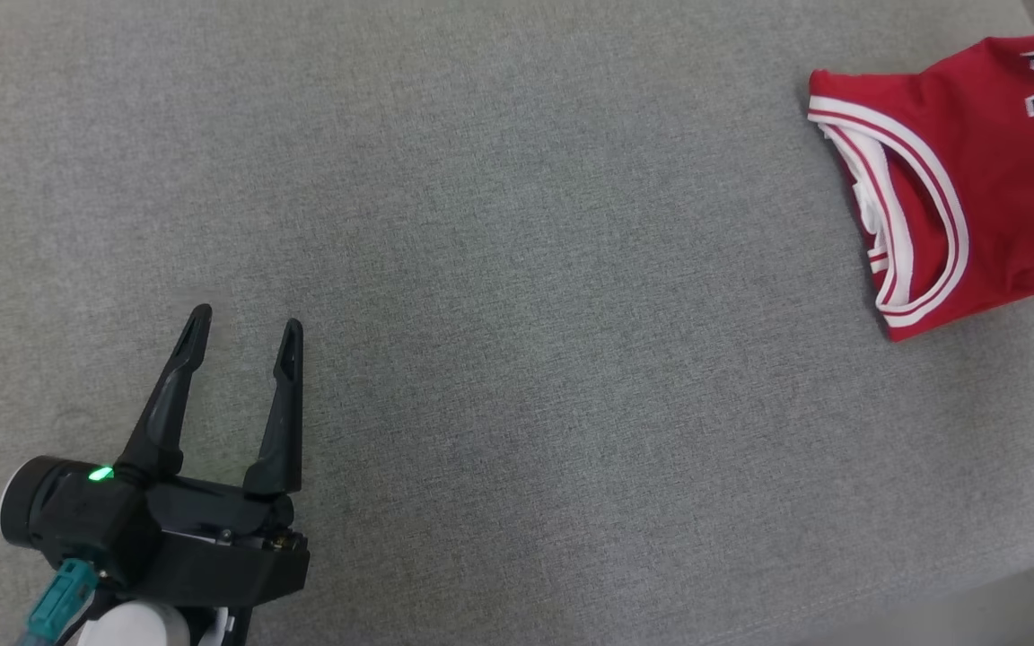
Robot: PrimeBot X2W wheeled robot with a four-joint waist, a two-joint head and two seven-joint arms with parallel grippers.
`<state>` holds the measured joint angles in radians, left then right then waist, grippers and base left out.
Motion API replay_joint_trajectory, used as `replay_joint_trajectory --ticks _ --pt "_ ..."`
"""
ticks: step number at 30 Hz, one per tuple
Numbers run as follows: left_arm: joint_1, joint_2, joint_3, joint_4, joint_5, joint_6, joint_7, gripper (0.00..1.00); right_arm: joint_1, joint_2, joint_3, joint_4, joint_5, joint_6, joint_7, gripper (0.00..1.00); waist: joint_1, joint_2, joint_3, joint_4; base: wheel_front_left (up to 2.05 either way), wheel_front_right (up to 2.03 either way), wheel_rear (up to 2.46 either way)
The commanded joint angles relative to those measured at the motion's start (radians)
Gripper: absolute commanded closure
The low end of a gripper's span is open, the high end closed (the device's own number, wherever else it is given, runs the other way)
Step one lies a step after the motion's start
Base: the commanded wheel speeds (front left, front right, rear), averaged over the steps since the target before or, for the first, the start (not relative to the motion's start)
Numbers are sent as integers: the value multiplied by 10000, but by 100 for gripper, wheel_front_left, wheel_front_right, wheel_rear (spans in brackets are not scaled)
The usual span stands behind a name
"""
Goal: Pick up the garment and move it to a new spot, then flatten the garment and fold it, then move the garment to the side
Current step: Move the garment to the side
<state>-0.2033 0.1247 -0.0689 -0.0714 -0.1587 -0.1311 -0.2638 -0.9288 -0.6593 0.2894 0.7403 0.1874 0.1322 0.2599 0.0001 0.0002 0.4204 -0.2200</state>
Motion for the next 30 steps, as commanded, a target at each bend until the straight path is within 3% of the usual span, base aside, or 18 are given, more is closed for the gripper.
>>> replay_joint_trajectory --ticks 1,9,10,12,21,30 --pt "-124 75 -27 -57 -21 16 -6 0 -84 -44 200 -197 -166 -25 -222 100 -1 -2 125 -18 0 0 0" --pt "-231 187 -126 -7 -118 14 -6 0 -81 -99 184 -344 -310 -24 -542 100 -1 -2 207 161 0 0 0" --pt "-233 194 -116 0 -124 14 -6 0 -60 -72 172 -367 -331 -25 -596 62 -1 -2 200 175 0 0 0" --pt "-238 180 -121 37 -133 14 -6 0 -16 -15 154 -357 -381 -24 -677 0 -1 -2 162 211 0 0 0" --pt "-81 -74 18 203 -172 14 -6 0 386 405 129 -559 -246 -24 -1505 0 -1 -2 -426 421 0 0 0" --pt "984 -471 814 724 -119 95 -6 0 2189 1499 -302 -1166 223 -24 -3664 0 -1 -2 -2305 969 0 0 0"
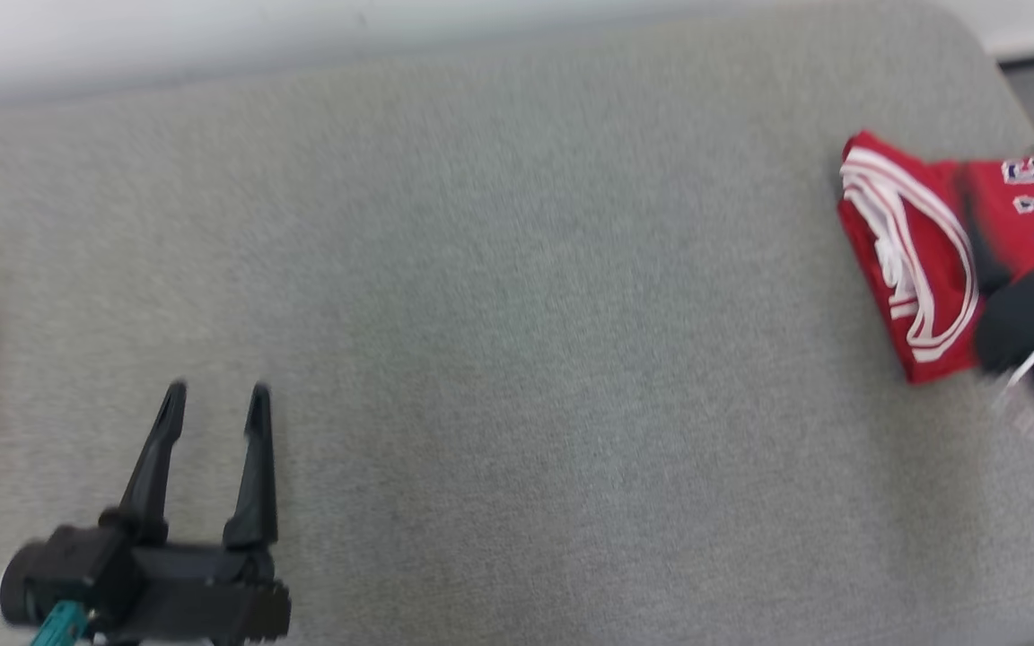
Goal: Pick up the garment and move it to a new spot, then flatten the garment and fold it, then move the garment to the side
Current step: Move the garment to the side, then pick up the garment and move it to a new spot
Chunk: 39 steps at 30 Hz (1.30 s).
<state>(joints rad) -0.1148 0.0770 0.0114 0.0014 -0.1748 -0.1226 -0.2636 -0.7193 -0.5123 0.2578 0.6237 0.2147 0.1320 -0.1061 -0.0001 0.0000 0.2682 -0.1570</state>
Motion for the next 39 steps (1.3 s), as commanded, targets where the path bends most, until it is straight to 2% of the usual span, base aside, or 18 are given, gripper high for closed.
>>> replay_joint_trajectory --ticks 1,8,12,25,32,39 --pt "251 -28 94 38 41 49 -9 0 335 123 28 -101 -54 -22 -199 0 1 0 -1004 390 0 0 0" --pt "1103 -149 605 439 203 209 -8 0 1729 950 149 -829 347 -22 -1127 0 1 0 -2192 607 0 0 0" --pt "1549 -192 706 554 240 379 -8 0 2434 1440 -136 -1181 602 -22 -1415 0 1 0 -2737 754 0 0 0" --pt "2465 -255 706 743 237 557 -8 0 4897 2495 -823 -1958 567 -22 -1575 0 1 0 -3399 959 0 0 0" --pt "2532 -264 609 919 221 653 -8 0 5409 2803 -1011 -1767 661 -22 -1570 0 1 0 -3494 926 0 0 0" --pt "2422 -266 513 1309 223 769 -8 0 5458 2649 -895 -1530 568 -22 -1554 0 1 0 -3550 946 0 0 0"
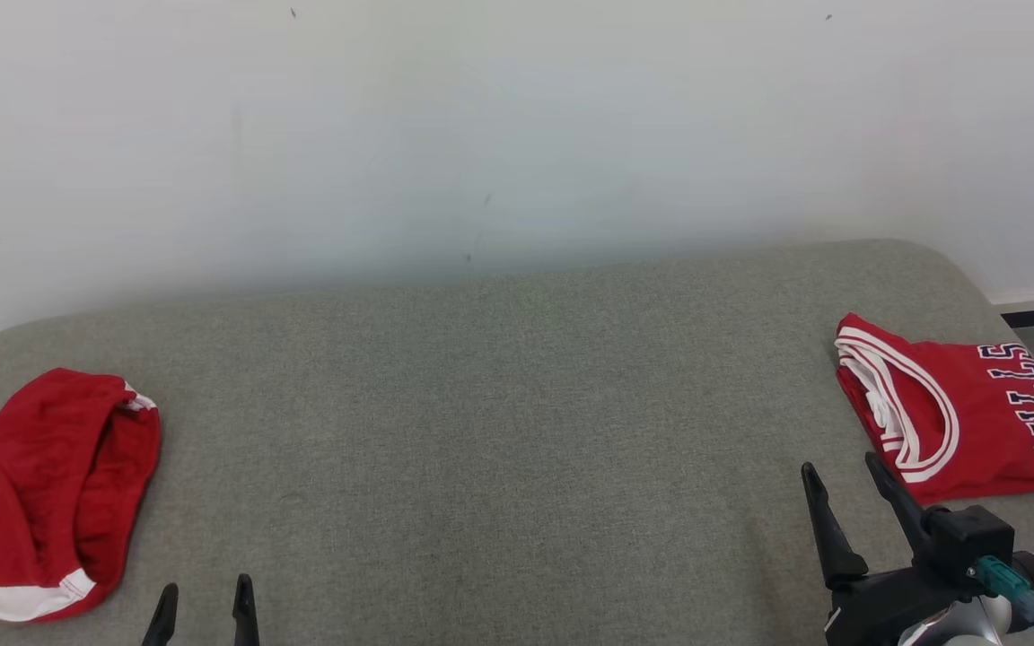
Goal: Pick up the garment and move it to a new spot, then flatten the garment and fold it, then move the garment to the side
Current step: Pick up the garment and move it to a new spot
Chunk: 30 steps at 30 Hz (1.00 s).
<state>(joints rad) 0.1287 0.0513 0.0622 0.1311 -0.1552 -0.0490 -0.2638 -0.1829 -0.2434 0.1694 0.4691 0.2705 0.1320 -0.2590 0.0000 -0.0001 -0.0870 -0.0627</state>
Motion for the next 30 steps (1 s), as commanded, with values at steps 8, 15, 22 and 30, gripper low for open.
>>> replay_joint_trajectory --ticks 8,15,22,30 --pt "-3 -10 -58 18 -43 99 -6 0 194 145 -222 34 -18 -22 -40 0 0 1 31 79 0 0 0" --pt "49 -10 -72 -93 -87 149 -6 0 231 200 -303 -23 -76 -22 -45 0 0 1 34 143 0 0 0" --pt "9 -9 -199 -120 -102 197 -6 0 312 165 -343 -95 -109 -22 -54 0 0 1 -1 392 0 0 0" --pt "96 -2 -185 -259 50 158 -6 0 413 246 -343 -109 -83 -22 -47 0 0 1 -50 1530 0 0 0"
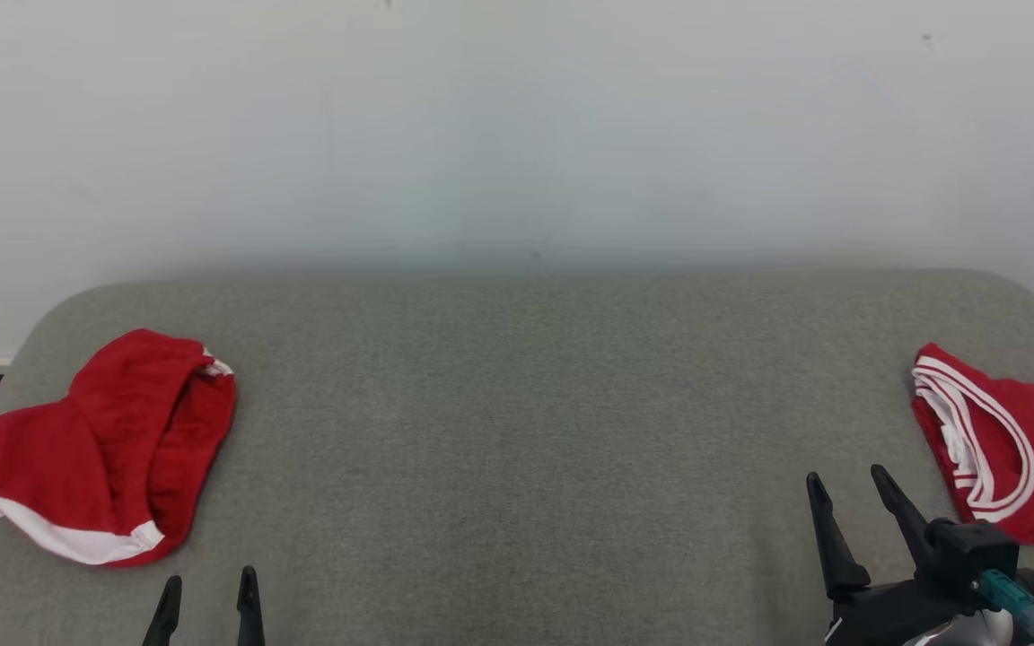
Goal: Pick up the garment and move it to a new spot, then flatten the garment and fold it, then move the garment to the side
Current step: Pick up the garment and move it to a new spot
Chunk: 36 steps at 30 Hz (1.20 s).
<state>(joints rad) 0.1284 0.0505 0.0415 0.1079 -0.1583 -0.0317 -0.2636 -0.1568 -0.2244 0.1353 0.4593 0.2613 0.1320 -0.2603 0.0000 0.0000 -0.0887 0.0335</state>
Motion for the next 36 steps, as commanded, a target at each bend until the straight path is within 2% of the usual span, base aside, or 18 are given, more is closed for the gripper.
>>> replay_joint_trajectory --ticks 1,2,12,20,26,36 --pt "132 23 62 -19 93 -25 -8 0 134 105 40 6 49 -22 -36 0 0 0 -41 734 0 0 0" --pt "132 23 62 -19 93 -25 -8 0 134 105 40 6 49 -22 -36 0 0 0 -41 734 0 0 0" --pt "281 243 323 57 200 -164 -7 0 153 466 397 176 187 -22 -47 0 0 0 -113 2660 0 0 0" --pt "381 376 598 33 135 -161 -7 0 87 651 648 199 252 -22 -52 0 0 0 -158 3700 0 0 0" --pt "389 363 659 25 127 -155 -7 0 104 704 725 194 233 -22 -54 0 0 0 -154 3905 0 0 0" --pt "163 301 729 202 -11 -160 -7 0 152 599 788 173 226 -22 -55 0 0 0 -25 3859 0 0 0"
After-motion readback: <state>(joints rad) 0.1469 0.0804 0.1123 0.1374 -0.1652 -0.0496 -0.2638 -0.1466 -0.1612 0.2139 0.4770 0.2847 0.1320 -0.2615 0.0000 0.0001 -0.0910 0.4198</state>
